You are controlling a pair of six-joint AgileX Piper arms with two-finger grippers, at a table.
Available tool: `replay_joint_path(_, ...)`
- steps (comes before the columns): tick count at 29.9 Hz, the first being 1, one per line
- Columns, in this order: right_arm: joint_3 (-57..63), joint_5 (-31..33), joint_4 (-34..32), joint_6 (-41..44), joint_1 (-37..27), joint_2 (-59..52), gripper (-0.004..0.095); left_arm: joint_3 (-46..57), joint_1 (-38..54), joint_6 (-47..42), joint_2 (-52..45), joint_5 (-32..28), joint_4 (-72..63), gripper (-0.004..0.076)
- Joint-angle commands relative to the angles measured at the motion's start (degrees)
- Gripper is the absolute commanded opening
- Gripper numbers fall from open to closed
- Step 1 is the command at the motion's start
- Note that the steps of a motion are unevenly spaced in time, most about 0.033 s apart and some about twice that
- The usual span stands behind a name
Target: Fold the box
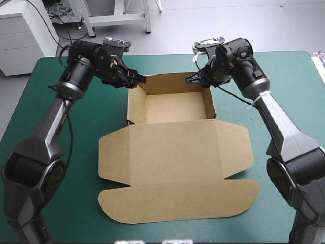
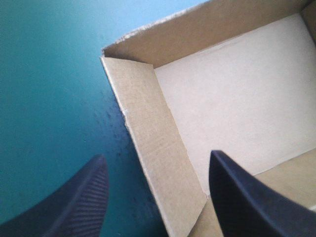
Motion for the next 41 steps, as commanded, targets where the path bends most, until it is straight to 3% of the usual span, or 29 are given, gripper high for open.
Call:
replay_joint_path(1,-1.8,0.2,-1.4,-0.7,-0.3,-5.1,0.0391,-1.8,-0.1,2.4,-8.5,2.1,-0.1,0.0427)
replay_joint_path(6,-1.8,0.2,-3.1,-0.7,-0.3,-5.3,0.0391,0.9,-0.1,4.7,-15.9,2.1,-0.9,0.0377)
replay_joint_path(12,-1.8,0.2,-5.9,-0.7,-0.5,-2.5,0.0390,12.8,-0.1,10.0,-27.5,1.9,-0.6,0.0207)
replay_joint_path(15,-1.8,0.2,-5.9,-0.7,-0.8,-0.3,0.0390,22.4,-0.1,10.5,-34.4,-1.4,-0.5,0.0093)
replay_joint_path(19,-1.8,0.2,-5.1,-0.7,-2.1,3.7,0.0390,37.7,-0.1,10.5,-46.1,-10.7,-0.2,-0.0008)
replay_joint_path(25,-1.8,-1.3,-3.3,-0.9,-3.4,8.2,0.0388,59.1,-0.1,10.2,-62.6,-19.8,-0.3,-0.0008)
replay_joint_path(32,-1.8,-3.7,1.0,-3.1,-3.5,11.5,0.0362,79.3,-0.1,9.3,-78.6,-25.1,-0.5,-0.0008)
replay_joint_path(35,-1.8,-3.7,1.6,-3.1,-3.5,11.8,0.0229,84.4,-0.1,7.9,-83.9,-25.6,-0.5,-0.0008)
replay_joint_path(38,-1.8,-3.7,1.4,-3.6,-3.5,11.8,-0.0008,88.0,-0.1,6.7,-88.4,-25.8,-0.5,-0.0008)
replay_joint_path(41,-1.8,-3.5,1.4,-3.6,-4.0,11.8,-0.0018,90.2,-0.1,6.7,-92.4,-25.7,-0.3,-0.0008)
